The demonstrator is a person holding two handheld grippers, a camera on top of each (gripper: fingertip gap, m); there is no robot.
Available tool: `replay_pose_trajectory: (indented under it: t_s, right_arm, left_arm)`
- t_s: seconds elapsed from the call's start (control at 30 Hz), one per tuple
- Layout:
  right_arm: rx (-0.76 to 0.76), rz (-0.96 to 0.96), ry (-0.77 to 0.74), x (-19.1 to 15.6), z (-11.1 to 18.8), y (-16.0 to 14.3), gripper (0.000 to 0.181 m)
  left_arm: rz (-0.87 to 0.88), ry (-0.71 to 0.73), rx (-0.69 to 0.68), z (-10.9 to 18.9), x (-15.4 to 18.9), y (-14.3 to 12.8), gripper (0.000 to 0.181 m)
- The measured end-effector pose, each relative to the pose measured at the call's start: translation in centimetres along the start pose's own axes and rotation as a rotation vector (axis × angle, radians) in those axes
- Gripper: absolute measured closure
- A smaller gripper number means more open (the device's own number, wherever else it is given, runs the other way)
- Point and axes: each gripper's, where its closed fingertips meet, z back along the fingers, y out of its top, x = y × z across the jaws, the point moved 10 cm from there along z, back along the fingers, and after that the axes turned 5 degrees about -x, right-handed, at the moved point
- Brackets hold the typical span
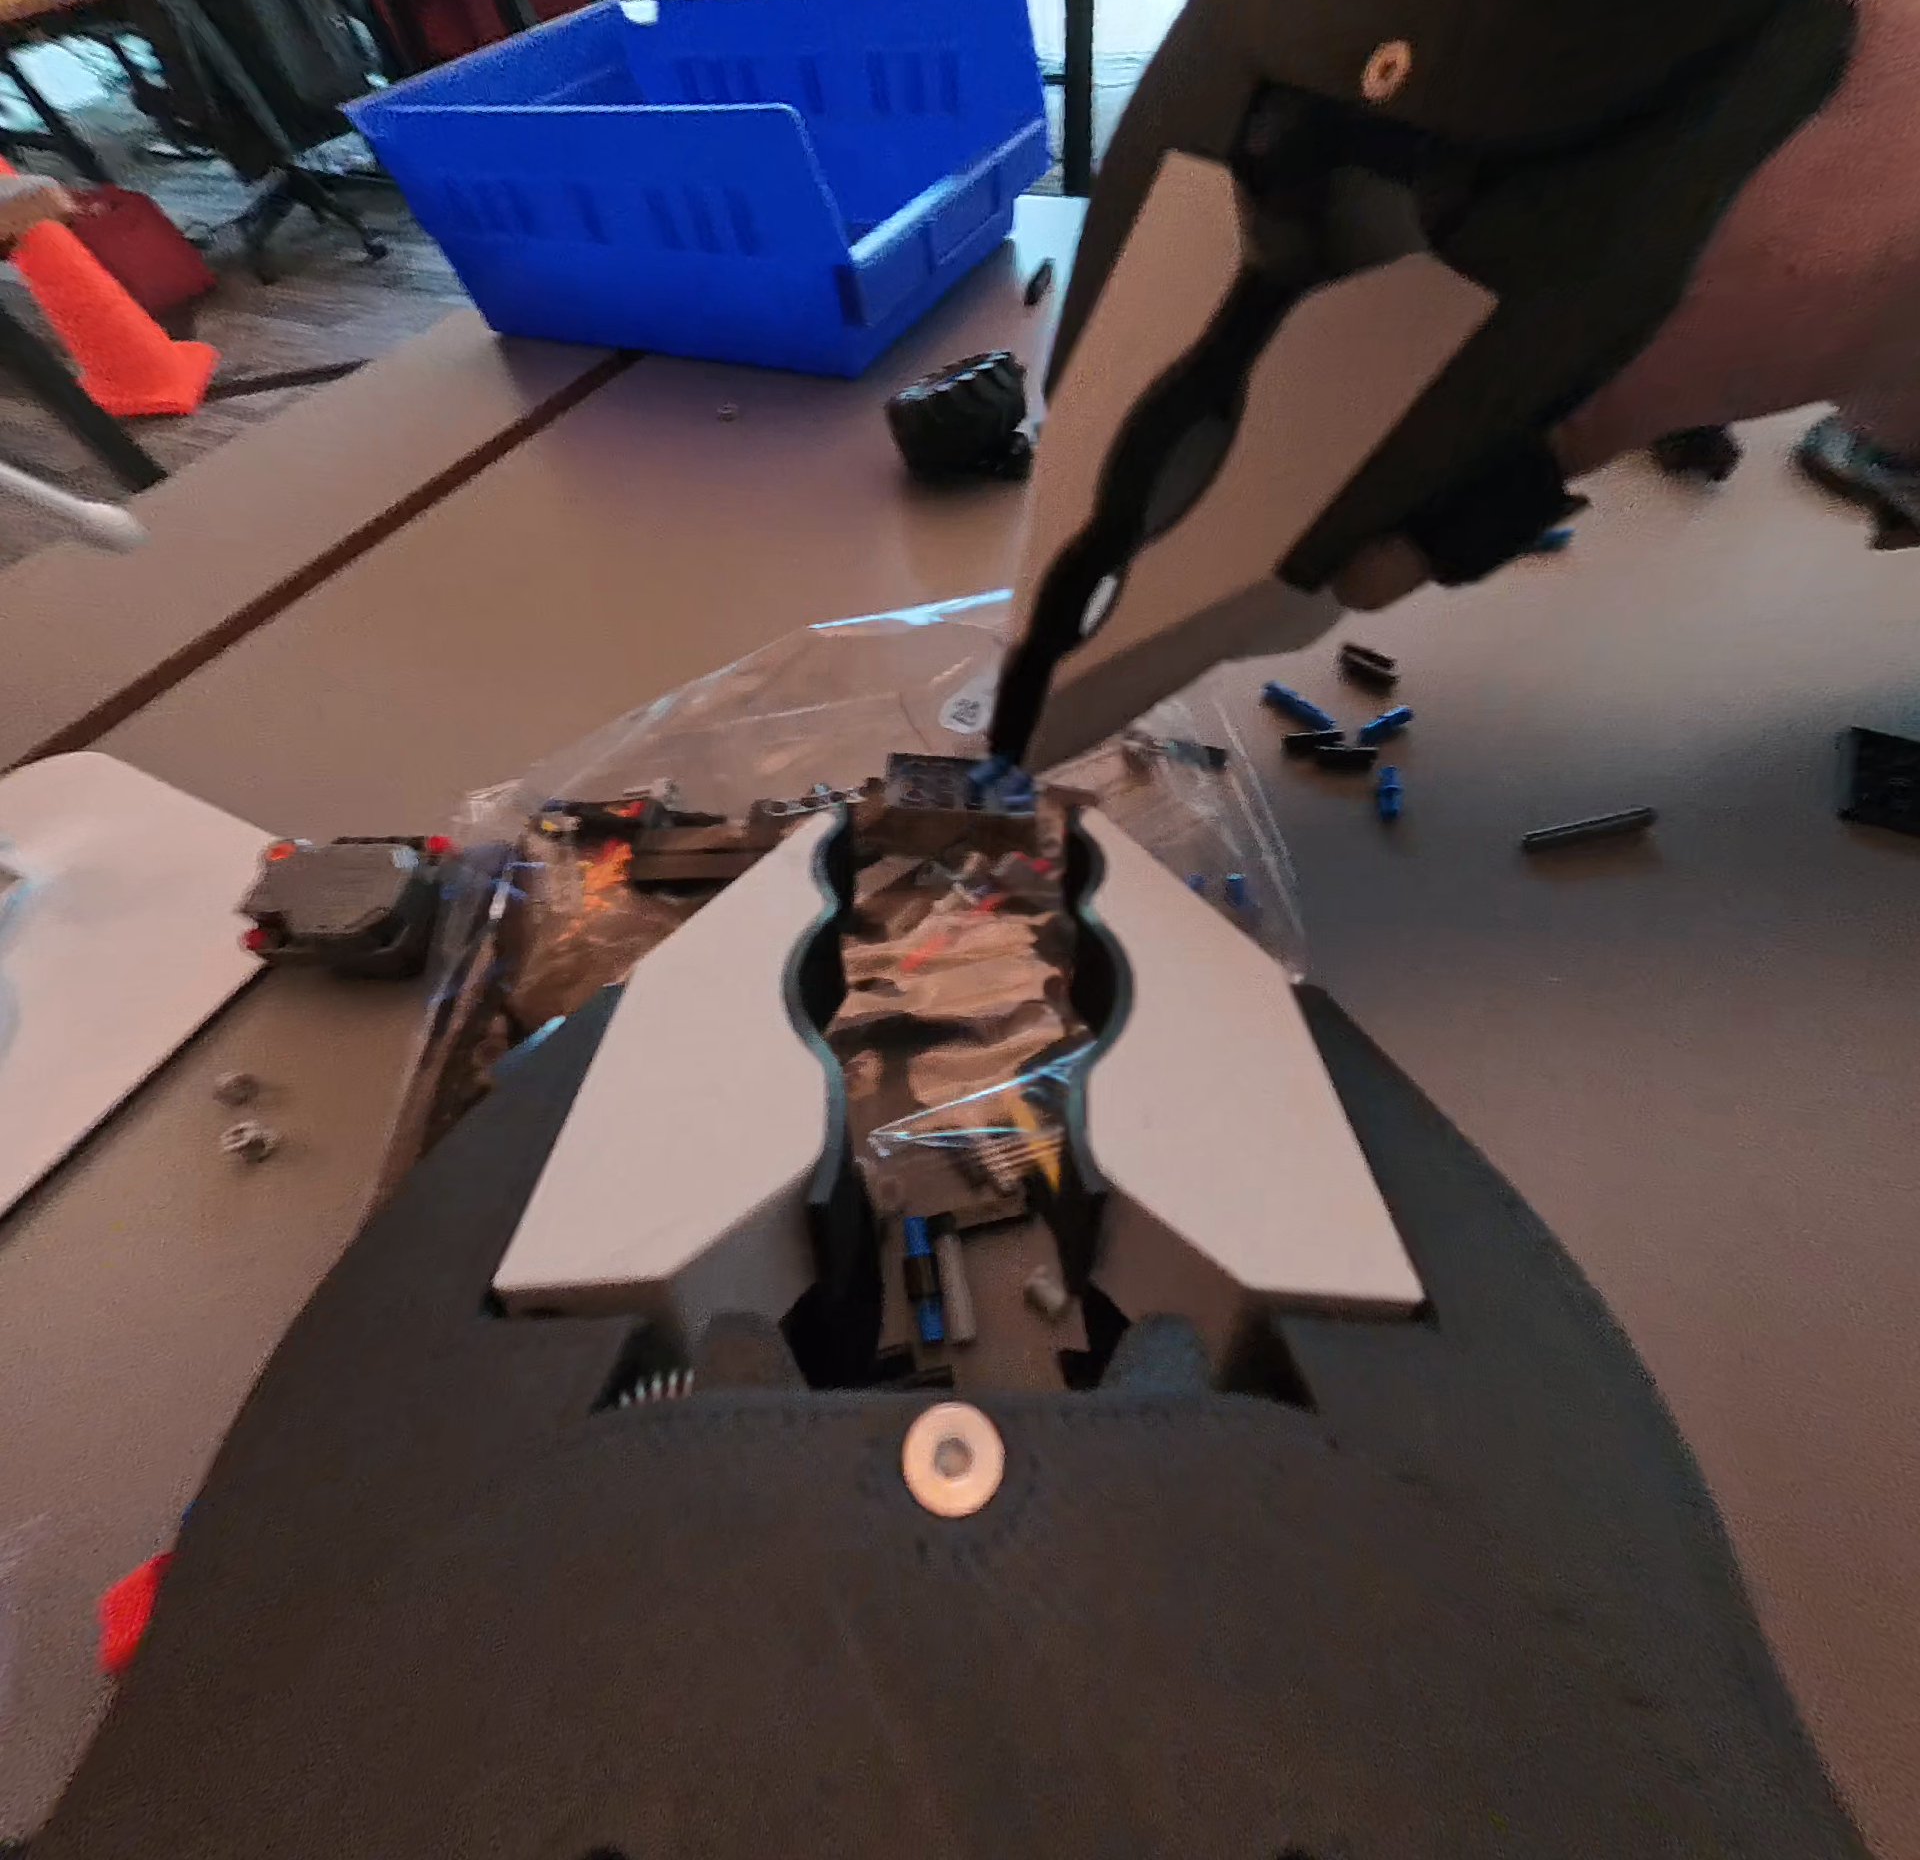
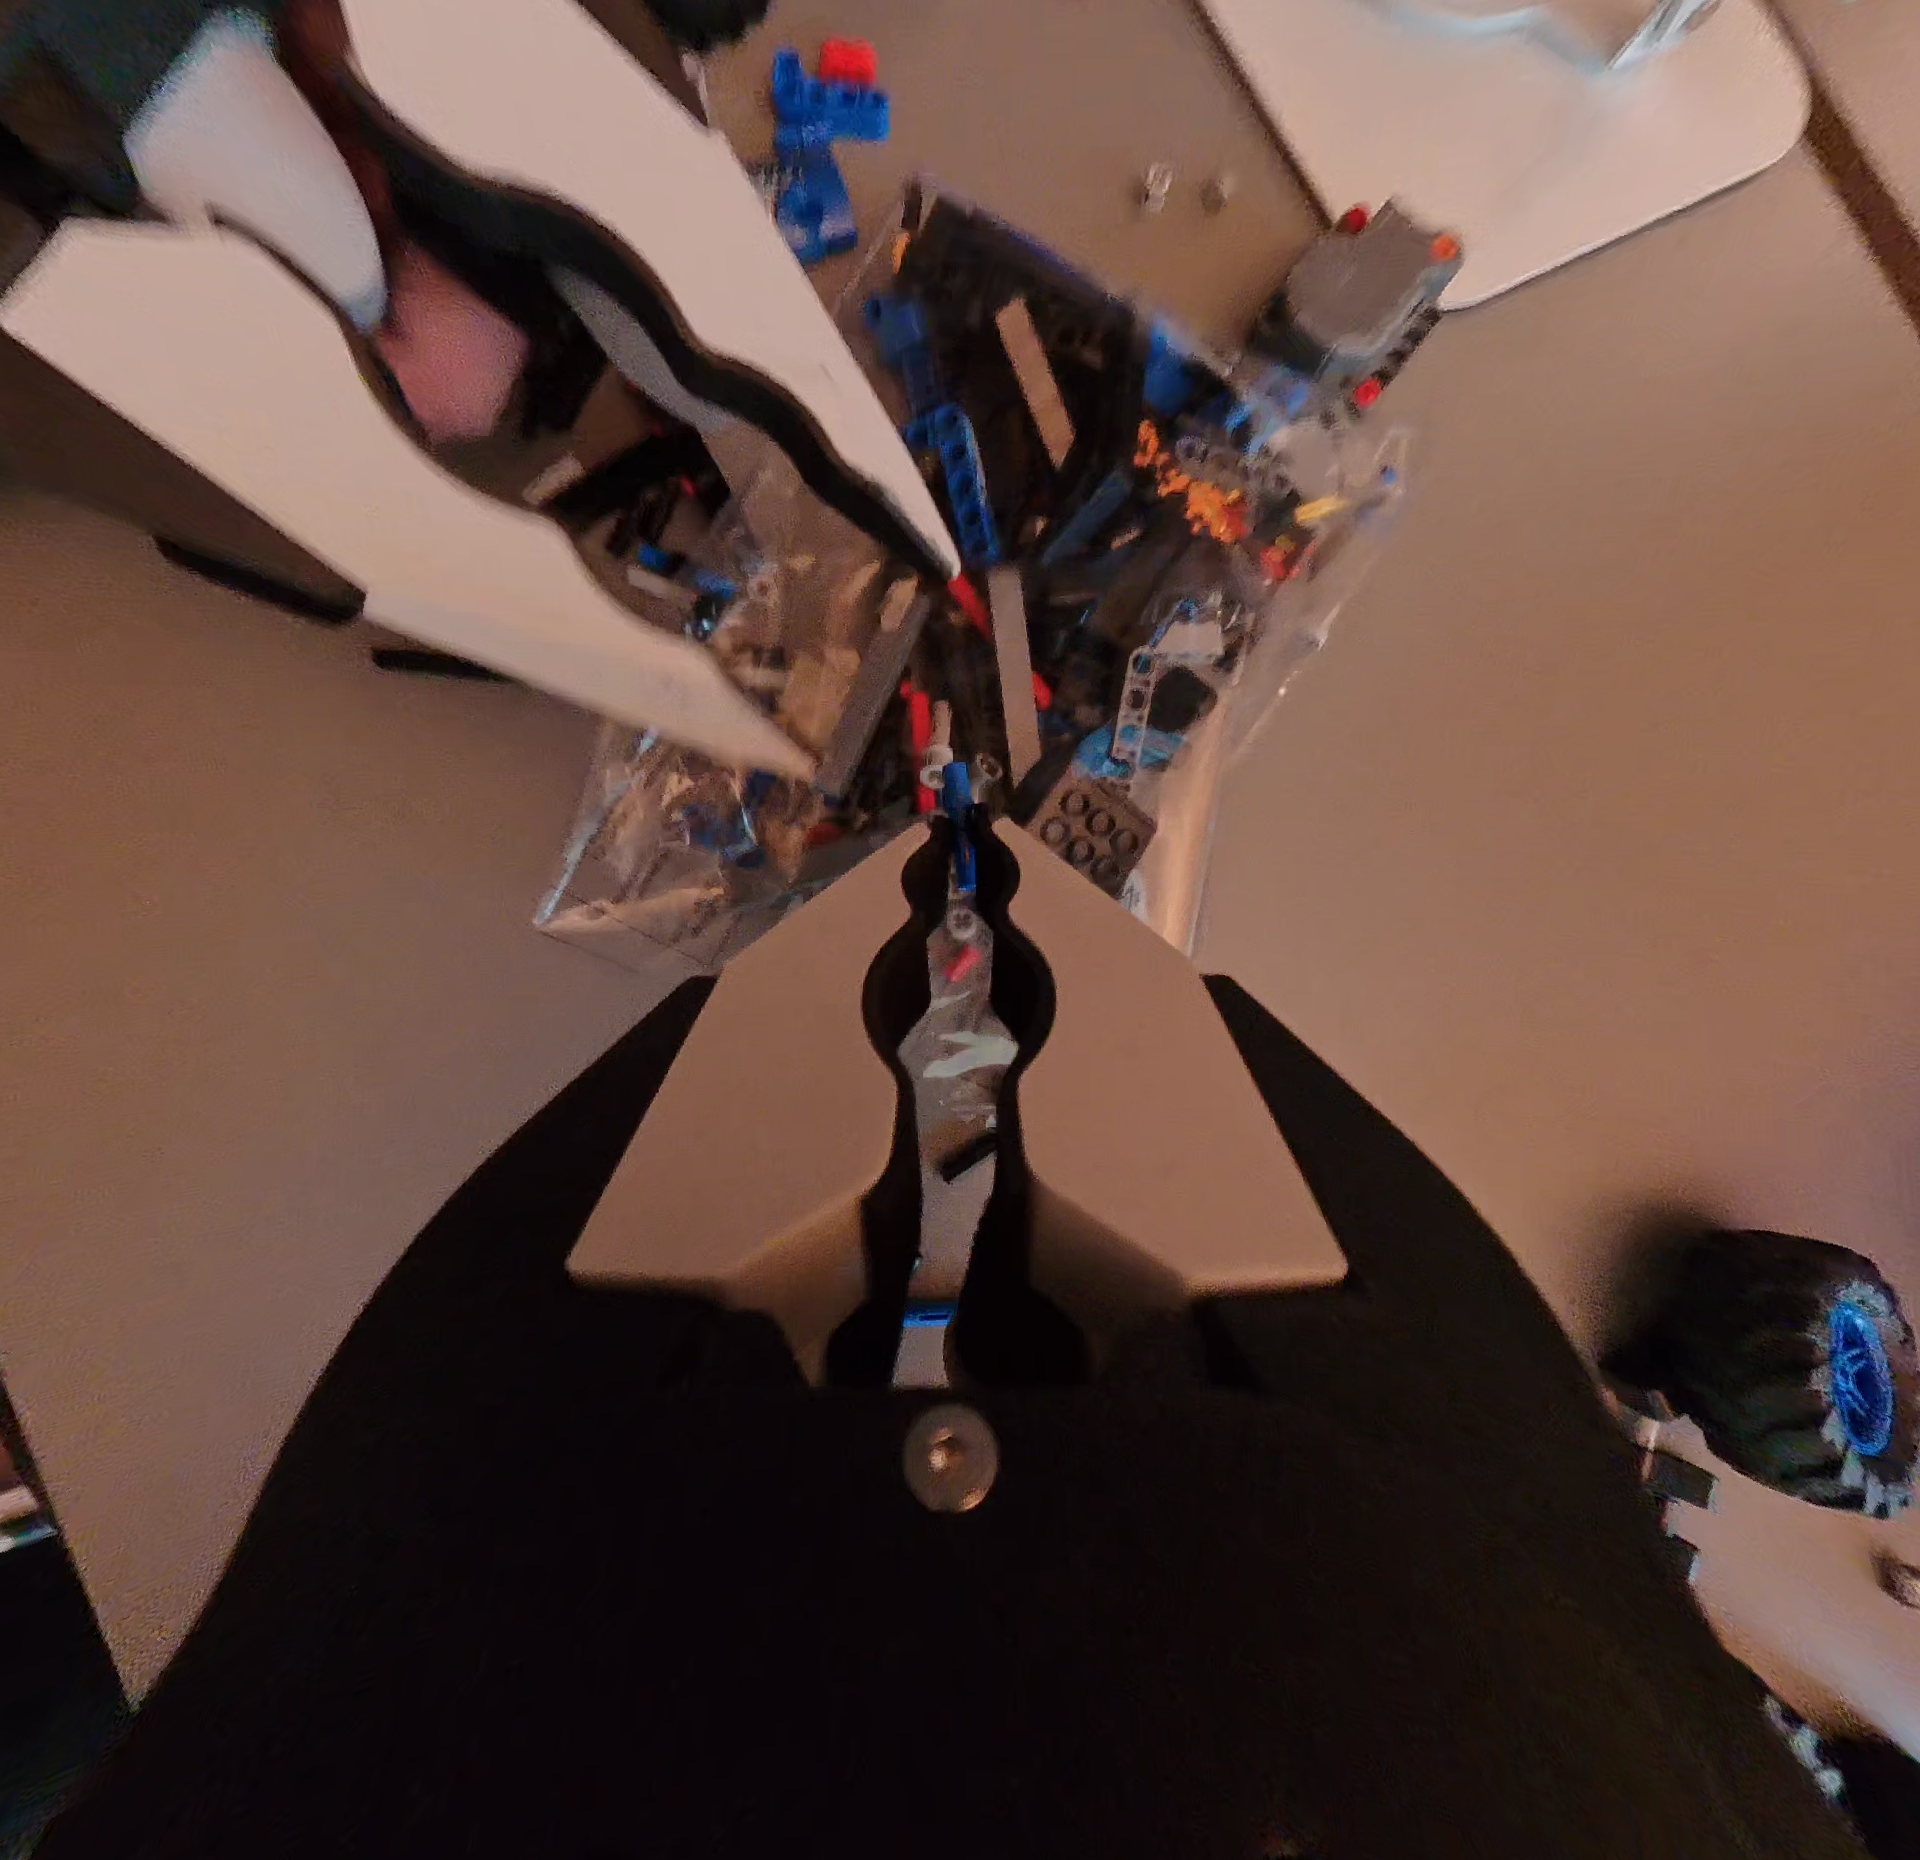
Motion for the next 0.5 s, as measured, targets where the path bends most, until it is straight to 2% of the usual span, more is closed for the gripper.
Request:
replay_pose_trajectory:
  t_s: [0.07,0.1,0.17,0.23,0.4,0.5]
  right_arm:
    - [0.072,-0.035,0.021,0.3,1.2,-0.1,0.179]
    - [0.098,-0.057,0.016,0.6,2.0,-0.4,0.18]
    - [0.095,-0.094,-0.016,1.2,3.4,-1.5,0.179]
    - [0.097,-0.116,-0.04,1.5,4.7,-2.8,0.179]
    - [0.11,-0.154,-0.021,1.4,5.7,-4.7,0.18]
    - [0.11,-0.153,-0.001,1.2,5.4,-5.1,0.18]
  left_arm:
    - [-0.019,-0.076,-0.06,-0.7,0.9,-0.3,0.117]
    - [-0.06,-0.079,-0.087,-1.1,1.5,-0.3,0.11]
    - [-0.127,-0.09,-0.149,-2.2,2.8,-0.4,0.1]
    - [-0.18,-0.073,-0.208,-3.2,3.7,-0.6,0.1]
    - [-0.226,-0.059,-0.232,-3.9,4.5,-0.4,0.157]
    - [-0.16,-0.073,-0.191,-3.5,3.8,-0.4,0.176]
